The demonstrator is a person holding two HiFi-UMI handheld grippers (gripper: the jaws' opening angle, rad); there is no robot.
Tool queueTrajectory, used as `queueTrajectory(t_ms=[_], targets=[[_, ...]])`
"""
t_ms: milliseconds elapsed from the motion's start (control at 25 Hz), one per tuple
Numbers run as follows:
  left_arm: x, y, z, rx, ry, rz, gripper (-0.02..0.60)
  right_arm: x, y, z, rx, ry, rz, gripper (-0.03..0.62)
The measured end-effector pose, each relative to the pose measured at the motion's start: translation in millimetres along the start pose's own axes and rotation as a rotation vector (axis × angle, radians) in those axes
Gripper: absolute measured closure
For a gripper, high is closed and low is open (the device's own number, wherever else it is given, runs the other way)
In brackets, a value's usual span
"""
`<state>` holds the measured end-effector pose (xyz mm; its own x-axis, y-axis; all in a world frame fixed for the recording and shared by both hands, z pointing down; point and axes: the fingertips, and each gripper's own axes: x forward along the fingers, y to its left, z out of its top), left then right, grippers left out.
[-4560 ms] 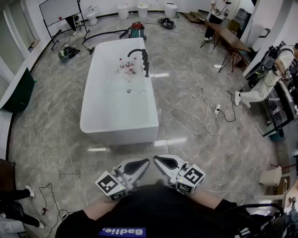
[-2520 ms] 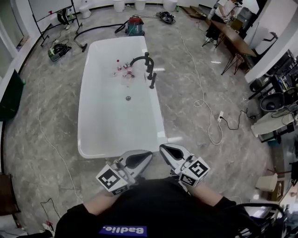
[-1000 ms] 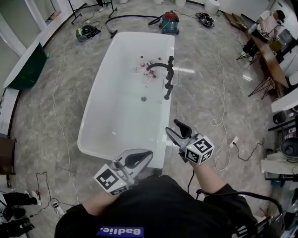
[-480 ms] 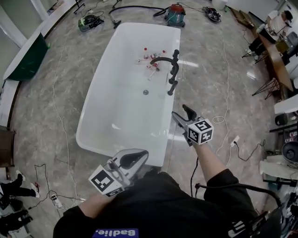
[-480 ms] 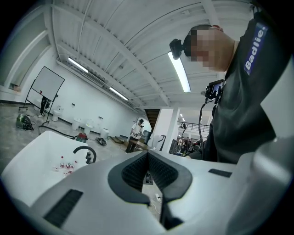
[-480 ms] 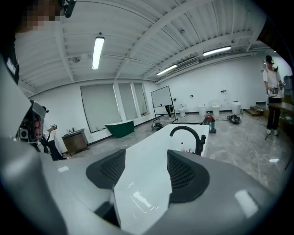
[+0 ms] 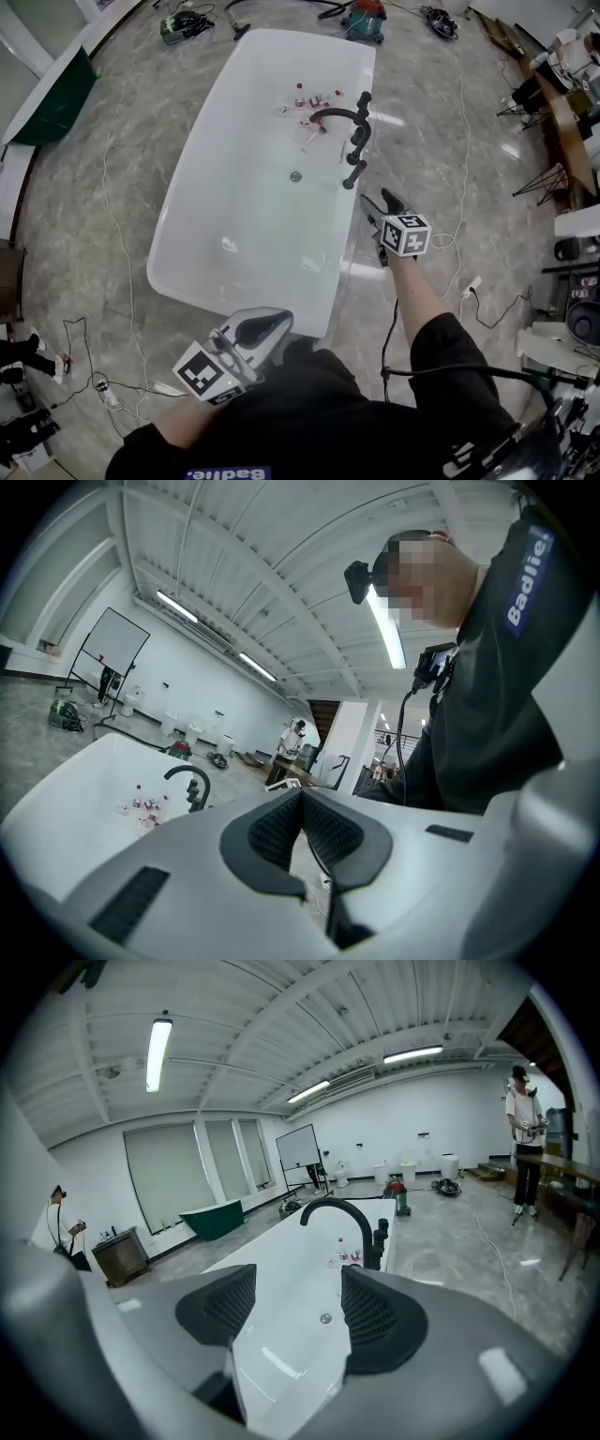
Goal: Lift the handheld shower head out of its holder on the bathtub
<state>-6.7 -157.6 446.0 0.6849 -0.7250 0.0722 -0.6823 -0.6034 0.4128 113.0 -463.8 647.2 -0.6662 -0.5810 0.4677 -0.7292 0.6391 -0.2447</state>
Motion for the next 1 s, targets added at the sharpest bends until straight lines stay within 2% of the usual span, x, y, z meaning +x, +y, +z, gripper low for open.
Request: queueTrajectory(t_ms=[400,760,880,1000], targets=[[-4.7,39.5,-23.0,-0.055,0.035,0.080,0.588,92.9,-64.0,-29.5,0.062,0.114,-0.078,0.342],[-20.4,57.8,-42.9,-0.080,0.063,0.142,0.588,155.3,-100.2,-52.8,0.075,0.184,-0.150,0.342],[-26.3,62.1,-51.1,-0.087,0.074,0.163,0.588,169.5,-106.7,-58.2,0.058,0.197,-0.155,0.342],[-33.1,65.1,-61.4,-0.101,0.082,0.191,0.588,182.2,-112.6,-64.2,-0.009,0.232,-0.169,0.346]])
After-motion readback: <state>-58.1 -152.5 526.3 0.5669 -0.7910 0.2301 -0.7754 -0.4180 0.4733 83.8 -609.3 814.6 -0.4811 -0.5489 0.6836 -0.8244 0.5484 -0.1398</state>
